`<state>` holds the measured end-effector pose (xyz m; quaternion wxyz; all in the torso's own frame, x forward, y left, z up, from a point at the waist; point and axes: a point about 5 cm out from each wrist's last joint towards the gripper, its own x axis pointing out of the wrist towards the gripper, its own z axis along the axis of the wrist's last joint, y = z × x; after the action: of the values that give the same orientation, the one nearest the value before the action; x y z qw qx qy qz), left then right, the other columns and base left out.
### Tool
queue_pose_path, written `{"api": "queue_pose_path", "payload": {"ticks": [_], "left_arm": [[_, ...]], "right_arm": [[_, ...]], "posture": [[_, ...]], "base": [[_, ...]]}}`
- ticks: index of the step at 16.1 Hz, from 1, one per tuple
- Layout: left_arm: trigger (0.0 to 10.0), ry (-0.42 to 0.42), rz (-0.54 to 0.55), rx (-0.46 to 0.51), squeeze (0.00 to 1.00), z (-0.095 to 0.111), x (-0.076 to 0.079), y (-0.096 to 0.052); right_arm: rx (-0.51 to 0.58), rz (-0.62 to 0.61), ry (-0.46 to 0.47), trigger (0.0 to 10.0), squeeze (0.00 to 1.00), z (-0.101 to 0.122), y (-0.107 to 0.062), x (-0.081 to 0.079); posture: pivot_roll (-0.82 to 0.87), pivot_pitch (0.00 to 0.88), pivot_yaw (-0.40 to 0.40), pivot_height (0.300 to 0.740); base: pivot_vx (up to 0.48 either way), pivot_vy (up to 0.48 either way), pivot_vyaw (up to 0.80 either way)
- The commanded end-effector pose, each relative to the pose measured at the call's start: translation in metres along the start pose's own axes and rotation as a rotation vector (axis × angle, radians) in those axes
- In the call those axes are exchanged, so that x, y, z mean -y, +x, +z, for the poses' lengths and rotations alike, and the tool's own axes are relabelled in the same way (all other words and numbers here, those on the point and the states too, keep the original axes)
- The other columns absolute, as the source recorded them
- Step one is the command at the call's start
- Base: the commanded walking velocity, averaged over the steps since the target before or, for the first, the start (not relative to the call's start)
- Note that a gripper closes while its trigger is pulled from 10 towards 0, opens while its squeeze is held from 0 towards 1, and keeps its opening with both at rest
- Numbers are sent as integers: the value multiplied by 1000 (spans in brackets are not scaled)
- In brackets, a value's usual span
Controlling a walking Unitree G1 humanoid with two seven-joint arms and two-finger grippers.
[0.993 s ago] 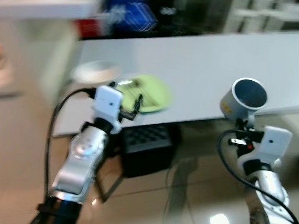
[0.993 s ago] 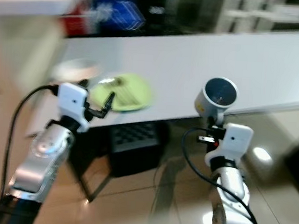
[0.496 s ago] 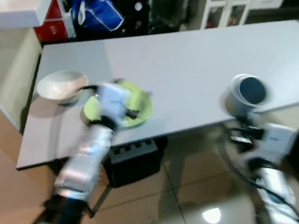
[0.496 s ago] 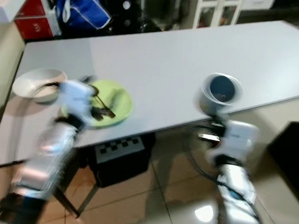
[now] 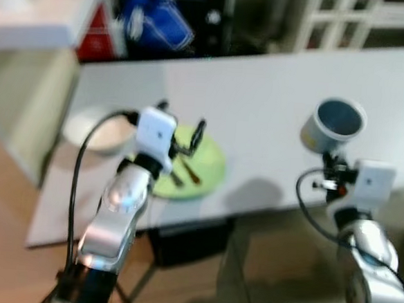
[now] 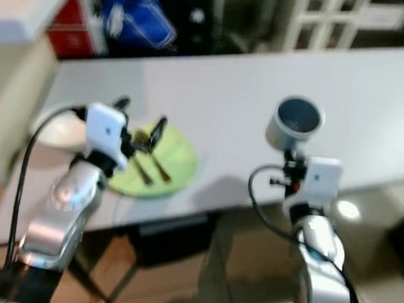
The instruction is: Setting the table
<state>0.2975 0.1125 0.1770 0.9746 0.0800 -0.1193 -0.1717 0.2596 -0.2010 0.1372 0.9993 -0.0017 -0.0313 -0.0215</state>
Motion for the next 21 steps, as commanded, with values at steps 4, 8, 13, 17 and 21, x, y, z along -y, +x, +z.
{"api": "queue_pose_path", "payload": {"ticks": [4,8,13,17,21], "left_arm": [[10000,33,23,1,0,4,-9,-4],[10000,60,-30,-22,0,3,0,-9],[10000,78,-149,-22,0,4,14,-20],[10000,51,-172,-31,0,11,15,-28],[10000,38,-228,-36,0,23,13,-35]], "right_arm": [[16,47,27,10000,0,3,4,-10],[18,37,41,10000,0,5,10,-2],[-39,62,53,10000,0,4,21,3],[-84,120,109,10000,0,2,43,-6],[-215,160,89,10000,0,-20,69,-4]], "posture": [[-29,0,-3,740],[-13,0,-17,740],[9,0,-30,740],[37,0,-29,740],[86,0,-23,740]], "base": [[397,0,400],[280,0,0],[0,0,0],[0,0,0],[0,0,0]]}}
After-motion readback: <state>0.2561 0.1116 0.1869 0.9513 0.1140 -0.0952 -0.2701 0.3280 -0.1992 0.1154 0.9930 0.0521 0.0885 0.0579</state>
